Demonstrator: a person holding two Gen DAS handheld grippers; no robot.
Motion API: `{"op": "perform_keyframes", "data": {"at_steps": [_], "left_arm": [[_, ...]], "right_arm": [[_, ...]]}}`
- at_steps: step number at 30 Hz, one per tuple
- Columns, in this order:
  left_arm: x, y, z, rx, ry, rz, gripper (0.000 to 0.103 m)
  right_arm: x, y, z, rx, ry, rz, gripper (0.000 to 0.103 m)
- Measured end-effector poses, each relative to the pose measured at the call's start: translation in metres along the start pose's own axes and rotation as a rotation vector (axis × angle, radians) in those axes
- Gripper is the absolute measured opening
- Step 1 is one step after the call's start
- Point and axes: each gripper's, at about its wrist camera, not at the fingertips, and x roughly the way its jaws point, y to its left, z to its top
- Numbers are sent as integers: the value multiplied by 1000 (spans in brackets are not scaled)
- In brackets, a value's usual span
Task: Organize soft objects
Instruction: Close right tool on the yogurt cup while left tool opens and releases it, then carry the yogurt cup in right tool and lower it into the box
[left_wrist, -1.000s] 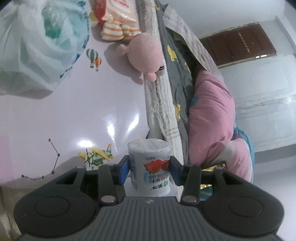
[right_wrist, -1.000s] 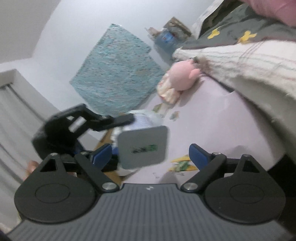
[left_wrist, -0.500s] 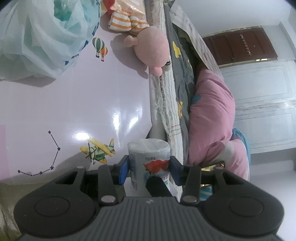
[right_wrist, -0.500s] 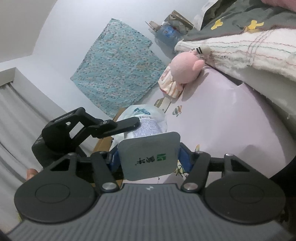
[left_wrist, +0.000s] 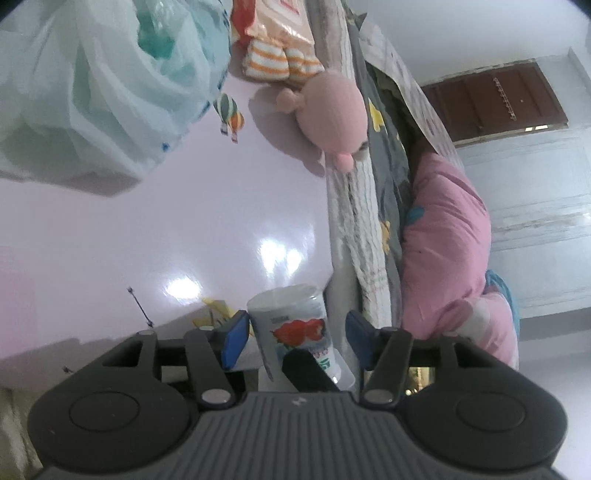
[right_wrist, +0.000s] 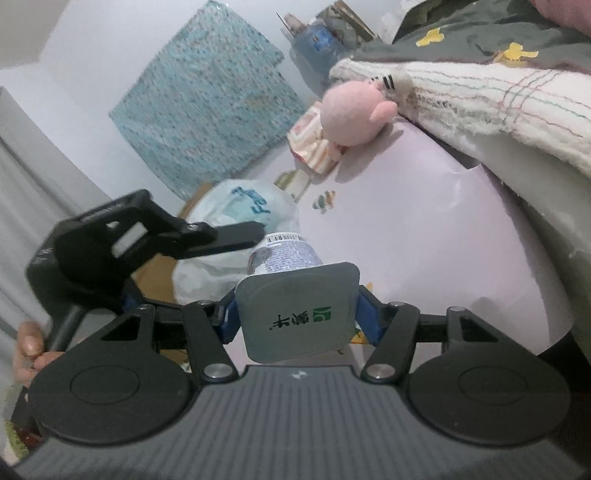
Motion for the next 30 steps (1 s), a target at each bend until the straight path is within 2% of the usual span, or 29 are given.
{"op": "perform_keyframes", "data": {"at_steps": [6, 10, 17, 19, 24, 27, 30], "left_arm": [[-14, 1, 3, 45, -52, 25, 58], [-30, -4, 4, 91, -84, 16, 58], [-73, -22, 5, 213, -175, -5, 58], [-87, -26, 4, 243, -206, -9, 58], [-140, -26, 1, 312, -311, -8, 64], [-184, -16, -1, 341, -430, 27, 67], [-230, 5, -4, 334, -558, 98, 67]], "right_arm": [[17, 11, 10, -77, 64, -85, 60], [22, 17, 18, -93, 85, -90, 60], [11, 11, 22, 72, 66, 27, 60], [6, 18, 24, 79, 52, 57, 60], [5, 64, 41, -8, 34, 130, 60], [19, 106, 54, -99, 48, 191, 60], [49, 152, 67, -172, 108, 262, 60]]}}
